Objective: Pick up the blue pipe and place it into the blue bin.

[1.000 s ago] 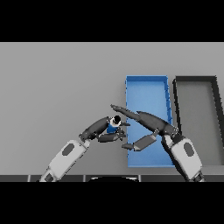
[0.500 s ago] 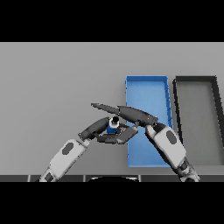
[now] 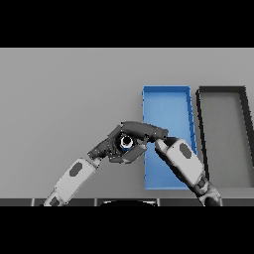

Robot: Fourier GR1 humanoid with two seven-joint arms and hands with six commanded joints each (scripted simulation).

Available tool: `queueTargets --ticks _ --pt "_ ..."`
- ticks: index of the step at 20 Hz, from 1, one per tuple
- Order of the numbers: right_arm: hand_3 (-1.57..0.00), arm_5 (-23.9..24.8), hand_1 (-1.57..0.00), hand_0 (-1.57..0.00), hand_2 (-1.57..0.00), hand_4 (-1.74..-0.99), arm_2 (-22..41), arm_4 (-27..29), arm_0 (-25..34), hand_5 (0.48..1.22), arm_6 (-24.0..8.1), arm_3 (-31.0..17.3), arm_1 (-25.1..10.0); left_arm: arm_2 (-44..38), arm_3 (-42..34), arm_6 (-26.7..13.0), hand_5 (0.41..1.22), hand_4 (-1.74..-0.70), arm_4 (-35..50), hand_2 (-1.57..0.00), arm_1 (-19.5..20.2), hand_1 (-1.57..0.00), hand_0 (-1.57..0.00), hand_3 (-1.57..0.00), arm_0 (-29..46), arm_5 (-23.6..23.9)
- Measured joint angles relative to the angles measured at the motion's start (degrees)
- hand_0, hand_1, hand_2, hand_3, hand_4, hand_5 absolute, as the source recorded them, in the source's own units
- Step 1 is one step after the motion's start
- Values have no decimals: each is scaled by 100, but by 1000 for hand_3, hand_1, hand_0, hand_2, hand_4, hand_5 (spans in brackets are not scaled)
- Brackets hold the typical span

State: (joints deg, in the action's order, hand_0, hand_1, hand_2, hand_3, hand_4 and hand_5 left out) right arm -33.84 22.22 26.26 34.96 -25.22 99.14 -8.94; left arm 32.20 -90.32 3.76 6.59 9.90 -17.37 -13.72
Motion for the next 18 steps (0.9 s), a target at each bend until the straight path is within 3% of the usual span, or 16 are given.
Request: queueTargets --ticks 1,2,4,6,9,10,11,13,15,16,18 --pt "-1191 85 -1290 -1285 -1290 -1475 -24 59 74 809 -68 -58 44 -11 -22 -33 1206 -1698 88 -1274 -88 -1283 -1294 -533 35 35" --pt "-1267 122 -1346 -1342 -1346 -1464 -9 -30 -38 891 81 -29 95 -81 0 -10 1209 -1707 216 -1333 -85 -1340 -1349 -527 50 -21" --pt "-1376 119 -1427 -1424 -1427 -1456 -21 -283 -38 1010 210 -16 142 -46 14 30 1214 -1719 191 -1419 -123 -1423 -1429 -588 49 -3" --pt "-1446 50 -1479 -1477 -1479 -1465 2 -570 -123 1086 453 32 191 5 33 19 1216 -1727 122 -1474 -109 -1454 -1480 -550 26 34" --pt "-1507 -59 -1524 -1523 -1524 -1473 -53 -669 -276 1152 401 182 273 5 63 -45 1219 -1734 74 -1521 10 -1356 -1499 -505 -108 64" --pt "-1520 -105 -1533 -1533 -1533 -1474 -70 -588 -316 1166 317 210 323 3 110 86 1219 -1637 48 -1350 48 -1220 -1426 -531 -153 1" --pt "-1530 -141 -1541 -1540 -1541 -1477 -134 -496 -314 1177 154 202 369 40 123 126 1219 -1544 -1 -1242 53 -1190 -1407 -518 -159 -51" --pt "-1545 -240 -1552 -1551 -1552 -1480 -197 -562 -360 1193 159 275 410 59 108 120 1220 -1343 -65 -819 132 -802 -979 -332 -161 -180" --pt "-1554 -302 -1559 -1558 -1559 -1481 -226 -661 -445 1203 66 359 538 97 196 305 1213 -1179 -162 -524 157 -513 -626 -212 -168 -412" --pt "-1558 -314 -1561 -1561 -1561 -1482 -252 -643 -418 1206 -89 382 592 94 185 295 1184 -1110 -169 -419 164 -410 -501 -170 -158 -491" --pt "-1562 -315 -1565 -1565 -1565 -1483 -282 -678 -472 1212 -76 406 738 38 159 316 1042 -995 -292 -268 249 -262 -320 -108 -136 -598"
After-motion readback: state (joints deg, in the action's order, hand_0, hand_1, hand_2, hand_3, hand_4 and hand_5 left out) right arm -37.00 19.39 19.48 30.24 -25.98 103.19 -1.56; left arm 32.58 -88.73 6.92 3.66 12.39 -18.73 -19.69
